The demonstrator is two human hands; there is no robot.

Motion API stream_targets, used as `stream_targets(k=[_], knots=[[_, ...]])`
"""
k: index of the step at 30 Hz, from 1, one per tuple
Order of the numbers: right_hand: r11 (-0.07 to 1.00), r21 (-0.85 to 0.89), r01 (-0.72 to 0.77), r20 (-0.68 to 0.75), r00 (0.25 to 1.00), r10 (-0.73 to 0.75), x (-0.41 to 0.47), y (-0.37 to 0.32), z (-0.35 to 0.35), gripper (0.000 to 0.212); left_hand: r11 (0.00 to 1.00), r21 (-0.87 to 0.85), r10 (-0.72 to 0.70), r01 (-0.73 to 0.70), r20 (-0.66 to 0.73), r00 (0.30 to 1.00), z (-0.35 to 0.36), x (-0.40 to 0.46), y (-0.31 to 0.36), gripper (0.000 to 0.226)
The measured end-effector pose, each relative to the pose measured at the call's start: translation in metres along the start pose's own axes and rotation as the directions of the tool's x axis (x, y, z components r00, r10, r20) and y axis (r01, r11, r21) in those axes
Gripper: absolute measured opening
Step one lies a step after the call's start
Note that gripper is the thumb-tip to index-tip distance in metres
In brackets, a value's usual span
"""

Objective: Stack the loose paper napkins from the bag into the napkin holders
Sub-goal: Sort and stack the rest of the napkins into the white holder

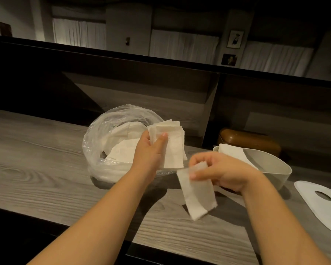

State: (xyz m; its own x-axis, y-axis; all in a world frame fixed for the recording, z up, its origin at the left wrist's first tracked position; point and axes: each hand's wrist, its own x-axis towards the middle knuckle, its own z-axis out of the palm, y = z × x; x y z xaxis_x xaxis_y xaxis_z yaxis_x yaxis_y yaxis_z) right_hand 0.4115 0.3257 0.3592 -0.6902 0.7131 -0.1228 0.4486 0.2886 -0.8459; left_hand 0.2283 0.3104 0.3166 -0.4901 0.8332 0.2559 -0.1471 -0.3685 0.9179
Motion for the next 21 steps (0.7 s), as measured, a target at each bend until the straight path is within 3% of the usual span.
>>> stream_targets(k=[2, 3, 5, 7, 10, 14, 17, 19, 21], knots=[[0.935, 0.311, 0.170, -0.138, 0.981, -0.133, -0.005, -0.008, 0.000, 0.014, 0.997, 0.073, 0.006, -0.011, 0.069, 0.998, 0.001, -0.002, -0.006, 0.018], [0.902, 0.361, 0.237, -0.255, 0.955, -0.149, -0.002, -0.010, 0.004, 0.014, 0.995, 0.100, -0.021, 0.010, 0.114, 0.993, 0.003, -0.004, -0.008, 0.023], [0.918, 0.283, 0.276, -0.492, 0.864, -0.108, 0.013, -0.007, 0.017, 0.012, 0.988, 0.147, -0.087, 0.056, 0.217, 0.972, 0.007, -0.007, -0.011, 0.030], [0.970, 0.096, 0.223, -0.673, 0.733, -0.102, 0.031, 0.001, 0.028, 0.016, 0.979, 0.135, -0.182, 0.153, 0.242, 0.953, 0.013, -0.010, -0.007, 0.028], [0.978, -0.040, 0.204, -0.777, 0.609, -0.159, 0.045, 0.014, 0.033, 0.019, 0.922, 0.043, -0.383, 0.386, 0.263, 0.885, 0.013, -0.013, -0.001, 0.026], [0.984, 0.006, 0.179, -0.674, 0.727, -0.128, 0.042, 0.016, 0.031, 0.019, 0.949, 0.228, -0.296, 0.215, 0.419, 0.858, 0.007, -0.013, -0.004, 0.046], [0.970, 0.127, 0.207, -0.583, 0.807, -0.095, 0.037, 0.015, 0.024, 0.043, 0.949, 0.224, -0.308, 0.223, 0.502, 0.808, -0.004, -0.007, 0.000, 0.057], [0.983, 0.047, 0.179, -0.540, 0.832, -0.126, 0.034, 0.015, 0.020, 0.048, 0.938, 0.279, -0.331, 0.204, 0.556, 0.763, -0.009, -0.004, -0.001, 0.060], [0.986, -0.094, 0.140, -0.498, 0.850, -0.168, 0.029, 0.016, 0.017, 0.044, 0.918, 0.371, -0.340, 0.140, 0.552, 0.761, -0.013, -0.004, -0.003, 0.058]])
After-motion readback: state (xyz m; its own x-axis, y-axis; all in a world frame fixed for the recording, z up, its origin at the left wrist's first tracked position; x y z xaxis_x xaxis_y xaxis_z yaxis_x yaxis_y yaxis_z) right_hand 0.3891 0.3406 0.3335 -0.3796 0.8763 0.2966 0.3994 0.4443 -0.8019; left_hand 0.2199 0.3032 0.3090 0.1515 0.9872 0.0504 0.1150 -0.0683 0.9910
